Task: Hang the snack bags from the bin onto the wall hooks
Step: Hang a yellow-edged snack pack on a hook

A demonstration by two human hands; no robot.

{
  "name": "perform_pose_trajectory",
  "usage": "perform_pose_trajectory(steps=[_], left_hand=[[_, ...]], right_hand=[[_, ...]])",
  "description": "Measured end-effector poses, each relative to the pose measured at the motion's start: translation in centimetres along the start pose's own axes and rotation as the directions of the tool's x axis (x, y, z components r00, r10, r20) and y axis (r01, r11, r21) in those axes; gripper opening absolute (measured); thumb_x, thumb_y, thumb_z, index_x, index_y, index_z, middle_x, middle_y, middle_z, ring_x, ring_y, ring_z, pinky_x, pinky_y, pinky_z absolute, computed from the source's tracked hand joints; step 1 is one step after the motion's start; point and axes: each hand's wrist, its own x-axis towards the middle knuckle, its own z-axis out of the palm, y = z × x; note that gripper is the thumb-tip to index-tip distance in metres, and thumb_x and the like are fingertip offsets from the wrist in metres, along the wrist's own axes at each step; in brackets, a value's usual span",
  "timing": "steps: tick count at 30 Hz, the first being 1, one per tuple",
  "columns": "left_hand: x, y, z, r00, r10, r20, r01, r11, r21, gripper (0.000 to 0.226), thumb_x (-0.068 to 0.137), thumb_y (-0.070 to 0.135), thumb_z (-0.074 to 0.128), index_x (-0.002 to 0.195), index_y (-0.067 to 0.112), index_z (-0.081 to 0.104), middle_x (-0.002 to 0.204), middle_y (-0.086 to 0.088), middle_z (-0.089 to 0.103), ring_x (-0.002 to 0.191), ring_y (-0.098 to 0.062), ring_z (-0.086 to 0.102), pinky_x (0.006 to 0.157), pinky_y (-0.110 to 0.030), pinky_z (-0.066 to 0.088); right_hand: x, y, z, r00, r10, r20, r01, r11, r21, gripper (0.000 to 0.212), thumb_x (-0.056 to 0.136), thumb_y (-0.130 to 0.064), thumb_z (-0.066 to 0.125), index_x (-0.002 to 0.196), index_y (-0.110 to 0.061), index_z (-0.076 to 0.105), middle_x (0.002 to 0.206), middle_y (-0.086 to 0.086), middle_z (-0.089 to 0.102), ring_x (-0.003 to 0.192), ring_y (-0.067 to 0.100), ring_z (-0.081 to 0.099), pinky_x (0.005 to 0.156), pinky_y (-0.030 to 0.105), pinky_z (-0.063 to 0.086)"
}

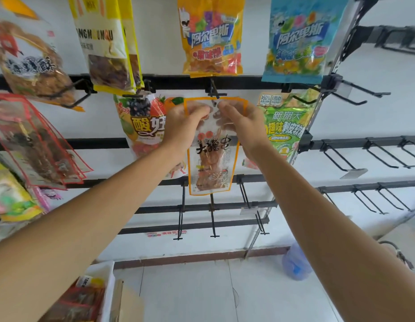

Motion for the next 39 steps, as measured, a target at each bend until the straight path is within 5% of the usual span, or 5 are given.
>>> perform_pose_trajectory(steps=[9,22,27,36,39], left_hand=[[1.0,-1.0,0.1,1.0,-0.012,-0.022,0.014,0.997,0.073,0.005,0.091,0.02,0.066,0.088,0.019,0.07,0.079,0.006,0.068,0.07,-0.004,0.06,0.062,-0.016,0.046],[2.2,-4.9,-1.7,0.955,0.287,-0.079,-0.234,0.887,0.399,0.028,0.082,0.004,0.064,0.1,0.017,0.047,0.088,-0.001,0.057,0.077,-0.016,0.058,0.066,-0.027,0.05],[2.6,-5.4,-2.2,0.925,0.358,0.124,-0.373,0.799,0.471,0.027,0.084,-0.002,0.06,0.107,0.011,0.058,0.1,0.002,0.059,0.088,-0.013,0.061,0.072,-0.012,0.046],[1.9,-6.7,-1.6,0.851,0.304,0.428,-0.519,0.603,0.605,0.02,0.093,0.017,0.06,0.112,0.017,0.065,0.117,0.005,0.066,0.107,-0.009,0.057,0.099,-0.033,0.039],[1.1,-6.4,-1.8,0.855,0.272,0.441,-0.509,0.601,0.616,0.021,0.092,0.012,0.058,0.111,0.012,0.067,0.113,0.0,0.067,0.103,-0.013,0.056,0.09,-0.024,0.036]], right_hand=[[1.5,1.3,0.2,0.999,0.044,-0.015,-0.045,0.998,-0.046,0.01,0.095,-0.018,0.061,0.089,-0.013,0.068,0.072,-0.002,0.07,0.065,0.015,0.063,0.068,0.03,0.051],[5.1,3.4,1.4,0.988,0.044,-0.147,-0.059,0.994,-0.094,0.01,0.095,-0.017,0.061,0.094,-0.008,0.066,0.075,0.0,0.071,0.06,0.01,0.063,0.062,0.027,0.052],[6.4,4.1,1.6,0.985,0.033,-0.169,-0.053,0.992,-0.116,0.013,0.095,-0.017,0.059,0.097,-0.007,0.067,0.074,-0.001,0.072,0.062,0.01,0.062,0.061,0.024,0.051],[5.8,4.8,1.5,0.974,0.047,-0.22,-0.114,0.947,-0.302,0.02,0.092,-0.028,0.061,0.103,-0.012,0.064,0.095,0.0,0.07,0.088,0.014,0.064,0.075,0.026,0.047],[4.6,4.7,0.9,0.98,0.088,-0.178,-0.149,0.919,-0.365,0.03,0.092,-0.027,0.061,0.116,-0.01,0.057,0.103,0.001,0.066,0.09,0.013,0.06,0.078,0.027,0.046]])
